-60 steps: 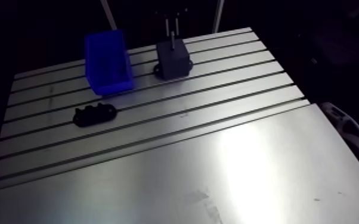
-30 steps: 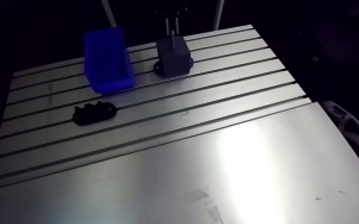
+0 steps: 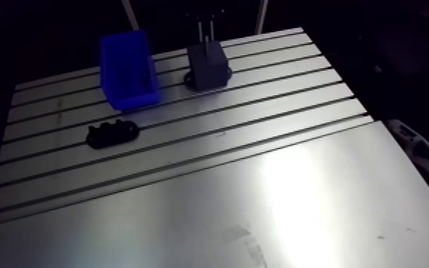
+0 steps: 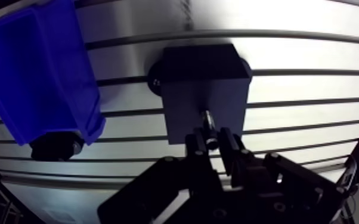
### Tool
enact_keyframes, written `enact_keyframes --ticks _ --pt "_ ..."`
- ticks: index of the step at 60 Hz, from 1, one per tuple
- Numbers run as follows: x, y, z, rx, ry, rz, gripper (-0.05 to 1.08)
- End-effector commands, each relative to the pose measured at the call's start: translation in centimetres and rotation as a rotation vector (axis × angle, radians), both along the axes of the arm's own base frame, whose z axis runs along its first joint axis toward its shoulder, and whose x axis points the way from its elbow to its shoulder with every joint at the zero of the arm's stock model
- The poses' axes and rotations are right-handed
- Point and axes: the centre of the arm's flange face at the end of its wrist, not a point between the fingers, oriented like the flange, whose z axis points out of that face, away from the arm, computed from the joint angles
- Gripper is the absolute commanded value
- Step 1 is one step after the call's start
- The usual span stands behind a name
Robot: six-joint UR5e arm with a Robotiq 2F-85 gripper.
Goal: Pick up the M10 bolt and insert it into the hole until fully seated.
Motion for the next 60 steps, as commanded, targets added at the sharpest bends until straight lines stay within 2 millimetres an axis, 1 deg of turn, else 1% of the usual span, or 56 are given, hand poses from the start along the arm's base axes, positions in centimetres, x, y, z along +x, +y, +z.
enact_keyframes --ticks 1,4,6,12,28,34,36,37,38,39,40,41,42,43,44,45,46,47,48,49,50,51,52,53,54,55,56,57,59,60 --pt "0.0 -0.7 -0.3 -0.002 -0.010 0.016 0.02" --pt "-0.1 -1.6 -0.3 -0.001 -0.004 0.033 0.00" --pt "-0.1 -1.7 -0.3 -0.002 -0.004 0.039 0.00" --pt "-0.1 -1.7 0.2 -0.001 0.005 0.039 0.00" --pt "-0.1 -1.5 0.8 -0.002 0.014 0.036 0.00" --pt "0.2 -1.6 1.5 0.000 0.019 0.036 0.00" --pt "0.5 -1.8 2.3 0.001 0.023 0.039 0.00" --pt "0.5 -1.8 2.3 0.001 0.023 0.039 0.00" --pt "0.7 -1.9 3.0 0.002 0.030 0.041 0.00" --pt "0.7 -1.9 3.0 0.002 0.030 0.041 0.00" --pt "1.0 -2.1 3.6 0.005 0.035 0.043 0.00" --pt "1.0 -2.1 3.6 0.005 0.035 0.043 0.00" --pt "1.5 -2.3 4.2 0.011 0.039 0.045 0.00" --pt "1.5 -2.3 4.2 0.011 0.039 0.045 0.00" --pt "1.9 -2.5 5.0 0.018 0.047 0.048 0.00" --pt "1.9 -2.5 5.0 0.018 0.047 0.048 0.00" --pt "2.3 -2.8 6.0 0.026 0.059 0.054 0.00" --pt "2.3 -2.8 6.0 0.026 0.059 0.054 0.00" --pt "2.8 -3.1 6.9 0.033 0.068 0.058 0.00" --pt "2.8 -3.1 6.9 0.033 0.068 0.058 0.00" --pt "3.2 -3.4 7.7 0.040 0.079 0.061 0.00" --pt "3.2 -3.4 7.7 0.040 0.079 0.061 0.00" --pt "3.6 -3.7 8.5 0.044 0.089 0.066 0.00" --pt "3.6 -3.7 8.5 0.044 0.089 0.066 0.00" --pt "4.1 -4.1 9.4 0.049 0.100 0.068 0.00" --pt "4.1 -4.1 9.4 0.049 0.100 0.068 0.00" --pt "4.7 -4.5 10.4 0.053 0.112 0.072 0.00" --pt "4.7 -4.5 10.4 0.053 0.112 0.072 0.00" --pt "5.8 -5.1 12.2 0.060 0.136 0.076 0.00" --pt "5.8 -5.1 12.2 0.060 0.136 0.076 0.00"
